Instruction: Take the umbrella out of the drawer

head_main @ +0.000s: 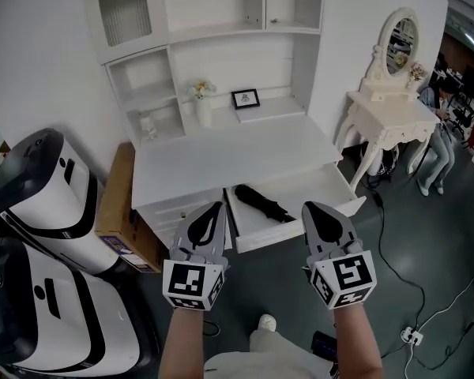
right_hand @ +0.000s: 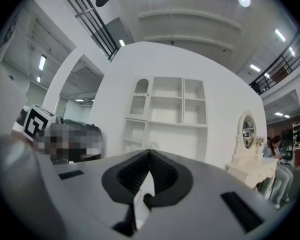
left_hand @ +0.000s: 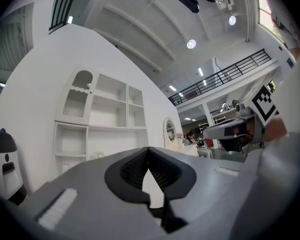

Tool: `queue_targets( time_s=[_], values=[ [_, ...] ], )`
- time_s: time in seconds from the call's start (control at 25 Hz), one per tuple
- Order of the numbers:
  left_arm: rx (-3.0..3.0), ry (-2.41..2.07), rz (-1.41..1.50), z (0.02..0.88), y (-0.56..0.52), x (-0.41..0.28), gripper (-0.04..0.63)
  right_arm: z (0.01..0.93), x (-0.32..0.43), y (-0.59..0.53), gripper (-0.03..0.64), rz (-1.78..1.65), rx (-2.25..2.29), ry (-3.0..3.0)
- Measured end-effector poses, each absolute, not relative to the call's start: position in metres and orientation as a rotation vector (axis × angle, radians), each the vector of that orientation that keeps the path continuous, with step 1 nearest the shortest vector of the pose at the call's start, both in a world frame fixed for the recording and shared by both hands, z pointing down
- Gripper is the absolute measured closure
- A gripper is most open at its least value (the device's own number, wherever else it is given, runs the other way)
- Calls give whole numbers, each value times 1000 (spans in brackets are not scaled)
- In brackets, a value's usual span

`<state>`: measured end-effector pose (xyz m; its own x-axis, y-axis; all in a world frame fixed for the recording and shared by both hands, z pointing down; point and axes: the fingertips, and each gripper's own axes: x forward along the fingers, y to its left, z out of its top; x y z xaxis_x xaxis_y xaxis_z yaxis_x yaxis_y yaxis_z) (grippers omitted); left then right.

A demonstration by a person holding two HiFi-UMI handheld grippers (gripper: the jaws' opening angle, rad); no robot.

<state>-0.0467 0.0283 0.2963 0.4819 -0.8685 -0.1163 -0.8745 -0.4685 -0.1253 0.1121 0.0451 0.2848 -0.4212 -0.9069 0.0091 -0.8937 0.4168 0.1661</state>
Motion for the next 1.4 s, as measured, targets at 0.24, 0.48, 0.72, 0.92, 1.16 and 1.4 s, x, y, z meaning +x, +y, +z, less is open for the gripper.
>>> queue_targets(
  time_s=[0.24,0.48,0.72,0.92,1.16,1.4],
  values=[
    [-2528,1558,42,293,-23,-25,585,285,132,-11,611,-166,1581,-2608],
    [-2512,1591,27,296,-55,-17,584,291,145,-49,609,-119,1562,-2617],
    [-2516,1617,10,308,-72,-17,584,306,149,-73,532,-39,1544,-2630],
    [-2513,1649,7,315,-84,-25,584,308,143,-88,294,-24,1535,-2700],
    [-2518,1668,-5,320,-102,-36,584,309,136,-110,278,-59,1543,-2687],
    [-2532,1676,-16,327,-134,-49,585,323,123,-141,279,-31,1521,-2655]
  ],
)
